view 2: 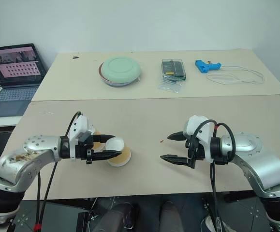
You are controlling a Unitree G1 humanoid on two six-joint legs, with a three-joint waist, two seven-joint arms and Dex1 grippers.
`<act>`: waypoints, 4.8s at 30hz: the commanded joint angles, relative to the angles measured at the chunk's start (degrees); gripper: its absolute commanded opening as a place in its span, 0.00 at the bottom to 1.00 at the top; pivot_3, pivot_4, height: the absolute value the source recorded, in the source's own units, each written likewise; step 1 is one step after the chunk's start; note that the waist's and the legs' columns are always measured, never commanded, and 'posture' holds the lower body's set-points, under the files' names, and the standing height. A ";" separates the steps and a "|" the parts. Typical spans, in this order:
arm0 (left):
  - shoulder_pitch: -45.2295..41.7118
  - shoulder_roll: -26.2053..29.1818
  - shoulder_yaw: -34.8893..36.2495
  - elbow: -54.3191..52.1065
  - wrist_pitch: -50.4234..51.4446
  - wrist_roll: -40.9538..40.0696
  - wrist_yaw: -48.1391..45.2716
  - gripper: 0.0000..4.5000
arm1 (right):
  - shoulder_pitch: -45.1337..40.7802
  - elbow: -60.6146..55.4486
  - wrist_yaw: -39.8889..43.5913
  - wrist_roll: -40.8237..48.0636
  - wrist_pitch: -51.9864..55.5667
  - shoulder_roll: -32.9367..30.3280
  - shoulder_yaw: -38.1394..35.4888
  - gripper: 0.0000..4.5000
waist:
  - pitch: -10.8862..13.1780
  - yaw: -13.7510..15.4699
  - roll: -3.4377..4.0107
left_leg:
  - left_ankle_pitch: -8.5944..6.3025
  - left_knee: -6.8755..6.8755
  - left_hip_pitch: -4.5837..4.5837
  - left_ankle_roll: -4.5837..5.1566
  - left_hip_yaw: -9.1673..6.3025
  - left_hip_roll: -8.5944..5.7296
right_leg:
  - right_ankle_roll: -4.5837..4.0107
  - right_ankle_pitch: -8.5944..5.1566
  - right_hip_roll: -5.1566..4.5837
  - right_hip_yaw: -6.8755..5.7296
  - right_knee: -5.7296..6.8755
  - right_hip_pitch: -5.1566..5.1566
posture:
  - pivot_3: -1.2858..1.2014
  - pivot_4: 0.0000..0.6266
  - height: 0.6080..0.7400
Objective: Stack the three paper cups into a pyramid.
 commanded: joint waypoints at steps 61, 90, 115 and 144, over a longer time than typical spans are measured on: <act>-35.40 -14.21 -11.42 31.20 -5.02 17.04 -21.16 0.99 | -0.28 -0.63 -3.19 -2.95 -2.51 2.67 -2.51 0.92 | -0.01 -0.36 -0.05 | 0.01 0.82 -0.27 0.11 0.00 -0.01 | 0.23 0.38 0.12 0.04 0.06 0.07 | 0.52 0.24 0.99; 9.42 -0.07 29.22 -1.80 15.44 6.22 12.43 0.99 | -3.71 3.21 0.69 -4.58 -2.91 4.38 1.12 0.92 | -0.01 -0.51 -0.19 | 0.03 0.65 0.14 -0.04 0.18 0.44 | 0.03 0.52 0.57 0.21 -0.04 0.10 | 0.52 0.24 0.99; 0.06 -6.02 7.36 17.56 -2.33 12.35 10.03 0.99 | -1.37 0.19 -1.37 -4.55 -1.87 4.35 -1.18 0.92 | -0.04 -0.01 -0.21 | -0.09 0.66 -0.03 -0.22 0.37 0.85 | -0.30 0.73 0.88 0.24 -0.12 0.05 | 0.52 0.24 0.99; -3.87 -5.55 -5.03 5.43 1.38 6.26 -2.89 0.53 | -2.99 2.09 -1.79 -5.94 -2.87 4.57 -0.56 0.92 | -0.05 -0.43 -0.22 | -0.09 0.70 -0.12 -0.22 0.38 0.92 | -0.30 0.73 0.94 0.23 -0.12 0.01 | 0.52 0.24 0.99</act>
